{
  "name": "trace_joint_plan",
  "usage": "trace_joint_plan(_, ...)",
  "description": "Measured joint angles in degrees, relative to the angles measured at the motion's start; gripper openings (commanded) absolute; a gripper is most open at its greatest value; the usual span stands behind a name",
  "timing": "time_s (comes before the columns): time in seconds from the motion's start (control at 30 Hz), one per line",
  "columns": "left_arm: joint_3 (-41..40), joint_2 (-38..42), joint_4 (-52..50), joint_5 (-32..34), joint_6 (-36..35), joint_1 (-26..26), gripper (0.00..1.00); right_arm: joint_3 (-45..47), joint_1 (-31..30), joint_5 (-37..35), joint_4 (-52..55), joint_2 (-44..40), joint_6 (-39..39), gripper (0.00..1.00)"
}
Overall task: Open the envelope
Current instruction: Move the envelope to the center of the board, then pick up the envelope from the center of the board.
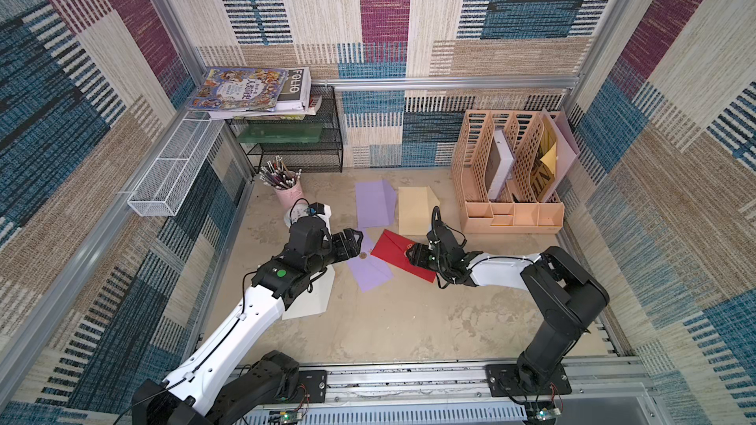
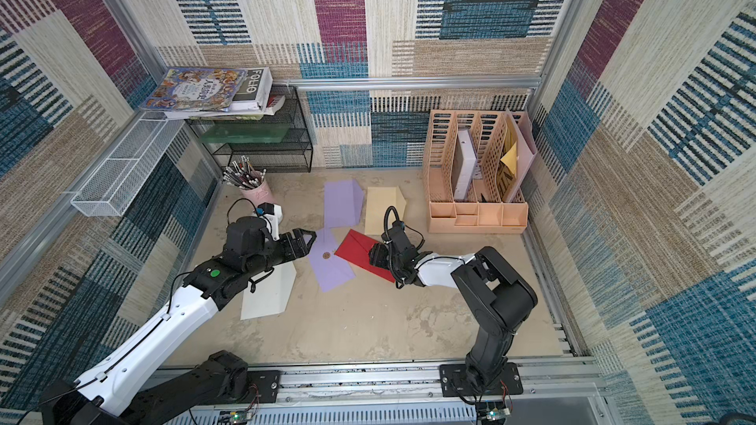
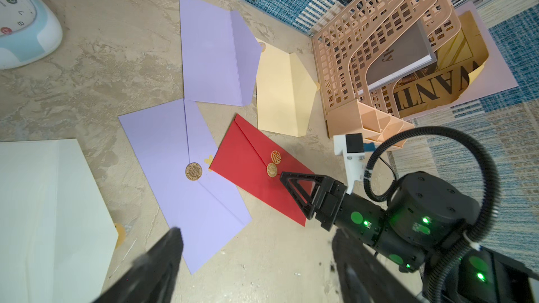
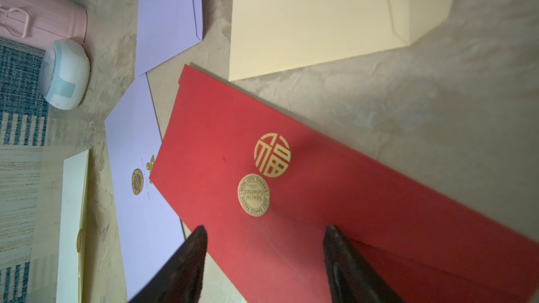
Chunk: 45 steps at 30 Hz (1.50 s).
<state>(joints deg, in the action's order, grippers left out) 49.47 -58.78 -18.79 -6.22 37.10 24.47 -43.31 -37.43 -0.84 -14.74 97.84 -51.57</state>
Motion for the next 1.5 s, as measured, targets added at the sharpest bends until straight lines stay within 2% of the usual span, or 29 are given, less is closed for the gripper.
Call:
trace_joint_plan(0.37, -1.18, -5.6, 3.1, -4.17, 1.42, -0.07, 0.81, 13.11, -5.22, -0.85, 3.52, -15.02, -6.56, 0.67)
trace_joint_plan(0.57, -1.79, -9.64, 6.12, -8.83, 3.02, -0.04, 0.8, 15.19, -8.98, -2.93, 12.04, -23.37, -9.84, 0.68)
trace_joint_plan(0.7, -2.49, -11.21, 8.17, -11.21, 3.61, 0.07, 0.8, 14.19, -8.92, -5.42, 15.5, -27.06, -9.64, 0.68)
trace_joint_plan(0.93, -4.83, -12.68, 11.74, -13.62, 5.88, 1.18, 0.8, 9.79, -6.19, -8.33, 19.04, -29.79, -5.6, 0.69)
trace_joint_plan(1.1, -7.93, -15.91, 15.58, -15.23, 8.15, 4.22, 0.79, 9.38, -0.42, -6.95, 19.61, -29.0, -1.95, 0.68)
trace_joint_plan(1.3, -11.13, -18.64, 20.68, -16.61, 12.0, 6.54, 0.79, 7.32, 7.56, 1.31, 19.08, -24.92, 5.4, 0.68)
trace_joint_plan(1.5, -13.16, -22.97, 26.45, -17.16, 15.61, 8.04, 0.79, 6.93, 8.61, 8.7, 17.33, -21.31, 9.44, 0.68)
